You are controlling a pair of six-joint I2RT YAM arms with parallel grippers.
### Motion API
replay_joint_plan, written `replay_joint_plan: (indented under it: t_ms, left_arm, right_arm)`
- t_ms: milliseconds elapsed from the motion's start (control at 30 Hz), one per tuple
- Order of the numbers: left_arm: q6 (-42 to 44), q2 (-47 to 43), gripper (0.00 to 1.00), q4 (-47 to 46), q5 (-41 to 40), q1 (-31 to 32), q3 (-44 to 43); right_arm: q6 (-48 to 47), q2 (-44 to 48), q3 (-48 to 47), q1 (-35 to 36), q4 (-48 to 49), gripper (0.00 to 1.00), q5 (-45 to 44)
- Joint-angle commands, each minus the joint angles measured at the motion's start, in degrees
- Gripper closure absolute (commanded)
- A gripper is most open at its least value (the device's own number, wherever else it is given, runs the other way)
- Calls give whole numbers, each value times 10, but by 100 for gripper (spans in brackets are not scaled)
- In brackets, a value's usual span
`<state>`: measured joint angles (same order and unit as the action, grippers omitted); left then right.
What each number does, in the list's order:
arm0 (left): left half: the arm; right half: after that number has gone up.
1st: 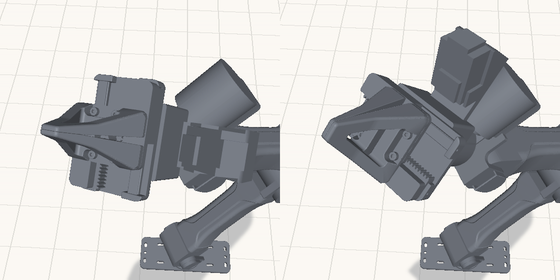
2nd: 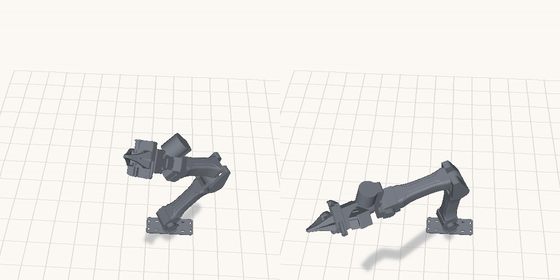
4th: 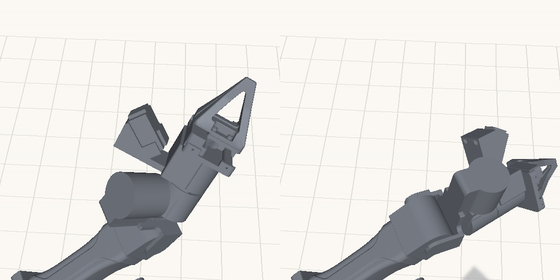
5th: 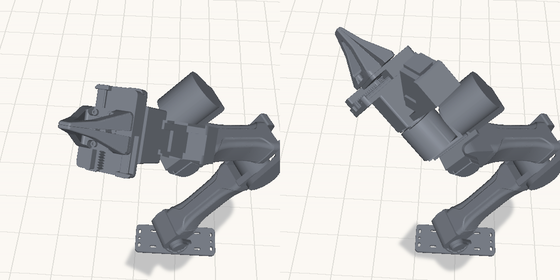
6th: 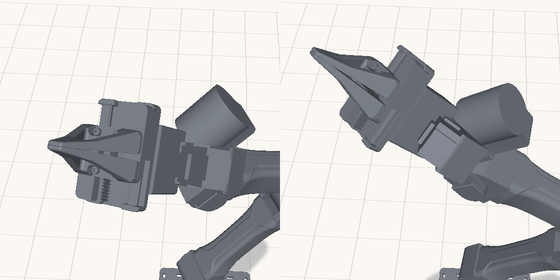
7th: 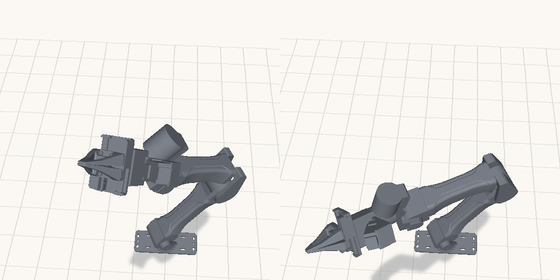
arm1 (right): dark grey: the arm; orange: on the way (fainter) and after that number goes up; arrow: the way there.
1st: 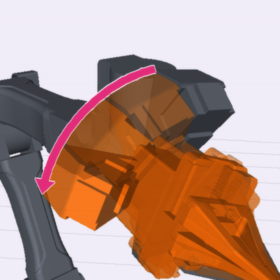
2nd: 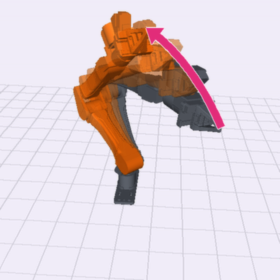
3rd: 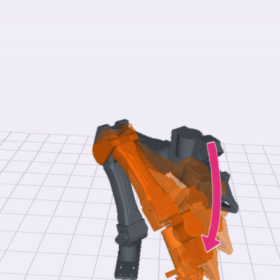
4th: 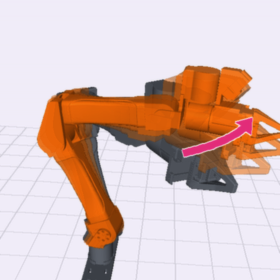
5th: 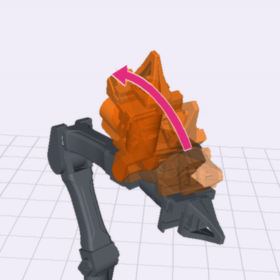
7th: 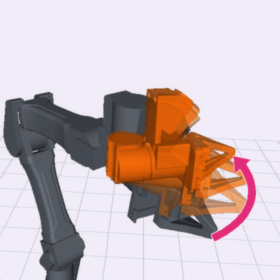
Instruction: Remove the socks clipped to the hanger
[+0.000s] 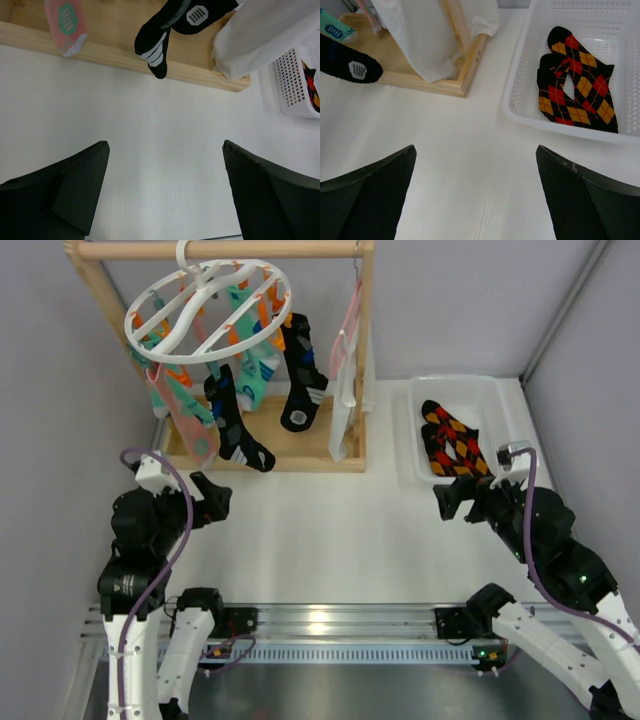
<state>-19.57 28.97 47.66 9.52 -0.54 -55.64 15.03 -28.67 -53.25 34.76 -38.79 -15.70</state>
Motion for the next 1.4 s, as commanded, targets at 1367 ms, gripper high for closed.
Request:
replay_joint_plan:
  t_ms: [1367]
  left_arm:
    - [-27, -129, 2, 8, -61, 27, -78]
  right_arm:
    - [-194, -935, -393, 266, 624, 0, 27]
